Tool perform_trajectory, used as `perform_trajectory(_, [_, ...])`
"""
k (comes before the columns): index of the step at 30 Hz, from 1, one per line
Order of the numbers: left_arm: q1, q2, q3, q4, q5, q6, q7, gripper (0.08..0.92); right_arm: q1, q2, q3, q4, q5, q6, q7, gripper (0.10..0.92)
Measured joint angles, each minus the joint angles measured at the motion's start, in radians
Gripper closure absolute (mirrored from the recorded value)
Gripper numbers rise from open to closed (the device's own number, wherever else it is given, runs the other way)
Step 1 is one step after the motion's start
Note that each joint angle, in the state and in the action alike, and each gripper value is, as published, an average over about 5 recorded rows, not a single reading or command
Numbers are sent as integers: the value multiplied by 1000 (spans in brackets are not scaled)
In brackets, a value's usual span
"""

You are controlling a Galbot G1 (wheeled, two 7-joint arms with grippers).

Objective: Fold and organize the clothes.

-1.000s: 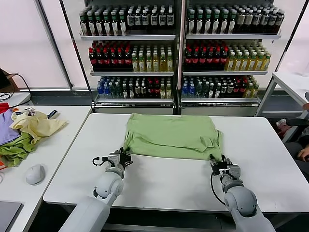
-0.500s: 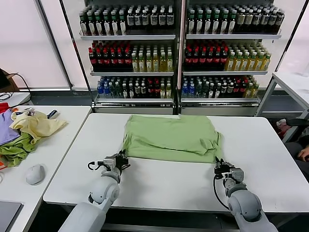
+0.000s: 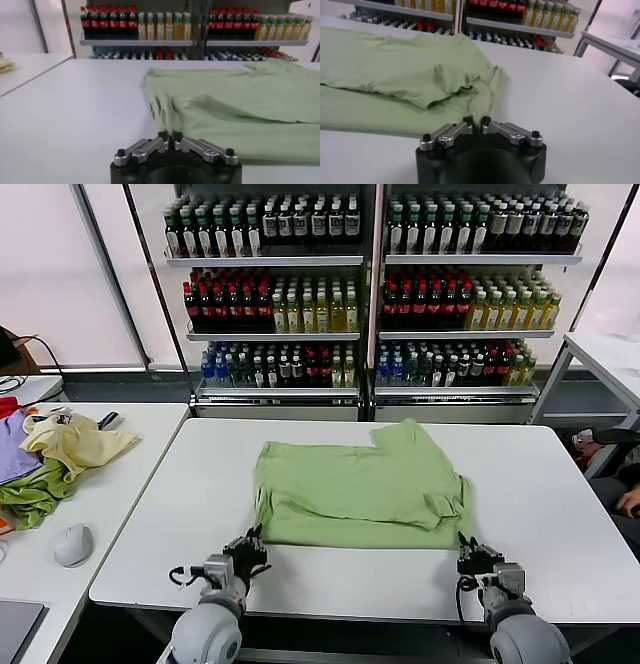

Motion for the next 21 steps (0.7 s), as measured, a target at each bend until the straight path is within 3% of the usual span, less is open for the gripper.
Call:
perform_trajectory(7, [143,4,-29,-105,47,6,-5,844,-101,13,23,79,-37,-8,-7,837])
perform_trajectory(21, [243,27,-81,-216,71,19,-2,442,-134,21,35,178,-40,35,9,450])
